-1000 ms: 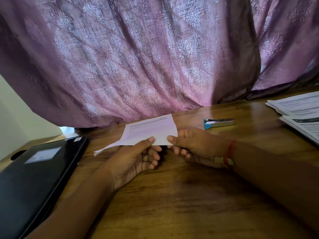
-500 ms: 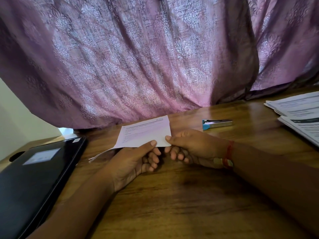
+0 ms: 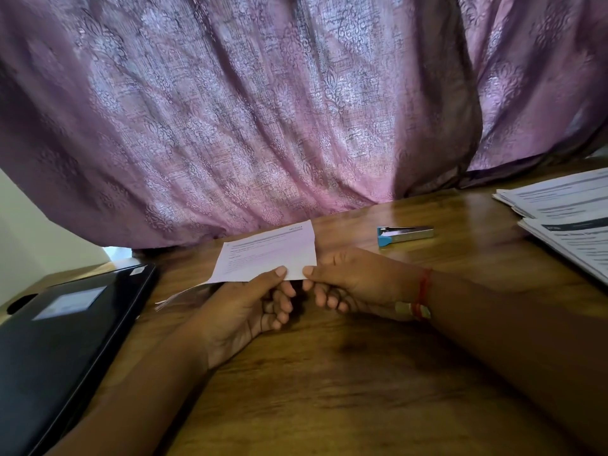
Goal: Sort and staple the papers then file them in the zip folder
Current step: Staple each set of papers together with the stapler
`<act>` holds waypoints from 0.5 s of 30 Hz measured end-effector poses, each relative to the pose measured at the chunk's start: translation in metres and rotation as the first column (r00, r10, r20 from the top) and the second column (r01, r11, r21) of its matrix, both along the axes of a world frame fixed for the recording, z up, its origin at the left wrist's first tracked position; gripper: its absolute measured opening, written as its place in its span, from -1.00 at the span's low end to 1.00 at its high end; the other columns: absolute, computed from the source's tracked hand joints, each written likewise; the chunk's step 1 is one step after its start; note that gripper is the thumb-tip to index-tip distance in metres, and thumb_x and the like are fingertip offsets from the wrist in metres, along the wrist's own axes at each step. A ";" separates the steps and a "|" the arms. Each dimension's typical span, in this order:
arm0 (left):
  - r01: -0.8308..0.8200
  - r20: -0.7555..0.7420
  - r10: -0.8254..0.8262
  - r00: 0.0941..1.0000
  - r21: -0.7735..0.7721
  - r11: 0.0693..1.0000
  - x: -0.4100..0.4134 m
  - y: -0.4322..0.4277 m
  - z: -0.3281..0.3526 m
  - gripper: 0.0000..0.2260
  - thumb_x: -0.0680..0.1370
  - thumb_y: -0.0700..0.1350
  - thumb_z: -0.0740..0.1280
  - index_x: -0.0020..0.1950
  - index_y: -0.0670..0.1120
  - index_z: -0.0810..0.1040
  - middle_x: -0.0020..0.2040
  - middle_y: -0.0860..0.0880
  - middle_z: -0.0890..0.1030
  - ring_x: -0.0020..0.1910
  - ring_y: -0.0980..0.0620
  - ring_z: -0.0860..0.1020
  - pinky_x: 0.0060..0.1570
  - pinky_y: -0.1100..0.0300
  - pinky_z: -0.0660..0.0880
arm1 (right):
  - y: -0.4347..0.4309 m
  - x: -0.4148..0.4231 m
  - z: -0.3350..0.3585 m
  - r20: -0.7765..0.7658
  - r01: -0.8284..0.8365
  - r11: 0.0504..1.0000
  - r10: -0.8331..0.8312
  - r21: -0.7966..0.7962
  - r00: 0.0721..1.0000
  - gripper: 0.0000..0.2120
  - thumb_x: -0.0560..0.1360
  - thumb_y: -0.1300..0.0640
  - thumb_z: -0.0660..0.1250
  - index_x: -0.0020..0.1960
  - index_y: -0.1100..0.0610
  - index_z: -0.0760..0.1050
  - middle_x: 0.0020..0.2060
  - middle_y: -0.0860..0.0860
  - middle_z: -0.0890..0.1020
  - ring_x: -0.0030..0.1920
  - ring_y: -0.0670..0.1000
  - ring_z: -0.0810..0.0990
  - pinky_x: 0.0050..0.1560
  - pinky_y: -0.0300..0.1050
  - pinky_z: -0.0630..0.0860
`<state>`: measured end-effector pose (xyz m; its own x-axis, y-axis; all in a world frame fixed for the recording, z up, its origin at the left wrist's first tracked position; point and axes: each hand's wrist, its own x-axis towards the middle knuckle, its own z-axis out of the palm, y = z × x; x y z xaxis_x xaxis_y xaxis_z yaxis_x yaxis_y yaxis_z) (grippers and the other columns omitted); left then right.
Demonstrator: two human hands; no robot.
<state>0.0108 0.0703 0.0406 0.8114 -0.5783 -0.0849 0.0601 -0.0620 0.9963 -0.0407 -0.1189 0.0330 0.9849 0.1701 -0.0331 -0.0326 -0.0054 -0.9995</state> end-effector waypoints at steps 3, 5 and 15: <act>0.015 0.002 -0.015 1.000 0.001 1.000 -0.002 -0.001 0.001 -0.71 0.50 0.06 0.34 -0.30 -0.09 0.68 -0.37 -0.11 0.57 -0.44 0.06 0.53 -0.45 0.30 0.48 | 0.001 -0.001 -0.001 0.029 -0.010 1.000 0.010 -0.015 1.000 -0.77 0.64 0.07 0.23 -0.12 0.16 0.51 -0.47 -0.03 0.55 -0.53 -0.17 0.45 -0.51 -0.40 0.37; 0.036 0.006 -0.036 0.999 0.003 0.999 -0.003 -0.002 0.000 -0.71 0.52 0.05 0.34 -0.28 -0.09 0.68 -0.36 -0.12 0.57 -0.44 0.06 0.53 -0.44 0.30 0.49 | 0.001 -0.001 0.000 0.044 -0.025 0.999 0.026 -0.036 0.999 -0.77 0.64 0.07 0.23 -0.12 0.15 0.51 -0.46 -0.03 0.56 -0.53 -0.17 0.45 -0.49 -0.40 0.37; 0.017 0.032 -0.018 0.999 0.013 1.000 -0.002 -0.003 -0.002 -0.77 0.51 -0.02 0.38 -0.27 -0.09 0.70 -0.35 -0.10 0.58 -0.42 0.06 0.54 -0.42 0.29 0.50 | -0.001 0.001 -0.002 0.001 -0.103 0.995 0.103 0.005 0.995 -0.79 0.64 0.08 0.22 -0.06 0.15 0.55 -0.34 -0.01 0.63 -0.39 -0.16 0.53 -0.39 -0.39 0.46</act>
<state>0.0085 0.0672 0.0386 0.8037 -0.5913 -0.0662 0.0267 -0.0752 0.9968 -0.0393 -0.1196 0.0314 0.9622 0.2705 -0.0311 -0.0314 -0.0033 -0.9995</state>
